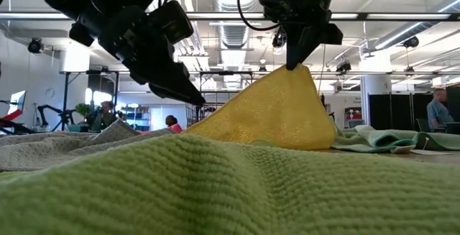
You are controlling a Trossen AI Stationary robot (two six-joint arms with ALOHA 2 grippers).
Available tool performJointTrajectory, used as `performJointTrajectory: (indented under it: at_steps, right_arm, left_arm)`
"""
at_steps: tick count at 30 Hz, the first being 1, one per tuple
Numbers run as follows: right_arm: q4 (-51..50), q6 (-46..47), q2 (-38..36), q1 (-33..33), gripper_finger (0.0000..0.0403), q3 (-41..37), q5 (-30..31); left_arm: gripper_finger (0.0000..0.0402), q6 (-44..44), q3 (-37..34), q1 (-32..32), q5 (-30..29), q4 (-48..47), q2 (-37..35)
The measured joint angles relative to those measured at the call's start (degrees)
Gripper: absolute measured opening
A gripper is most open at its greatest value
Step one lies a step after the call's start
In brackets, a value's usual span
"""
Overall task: Fold microfiber towels
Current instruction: Fold the yellow towel
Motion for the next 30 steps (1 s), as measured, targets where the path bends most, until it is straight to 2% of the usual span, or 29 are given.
performJointTrajectory:
  at_steps: [5,15,20,30]
  right_arm:
    - [0.02,-0.48,0.0,-0.14,0.0008,0.0,0.0]
    - [0.12,-1.0,0.02,-0.75,0.0008,0.0,0.0]
    - [0.47,-1.02,0.02,-0.75,0.0008,0.0,0.0]
    - [0.81,-1.02,0.02,-0.75,0.0008,0.0,-0.09]
  left_arm:
    - [0.0166,-0.03,1.49,-0.99,-5.93,-0.13,3.03]
    - [0.0166,-0.04,2.38,-1.96,-6.44,0.08,3.92]
    - [0.0166,-0.14,2.38,-1.96,-8.12,-0.18,7.13]
    - [0.0166,-7.52,2.45,-1.98,-11.11,-1.14,10.72]
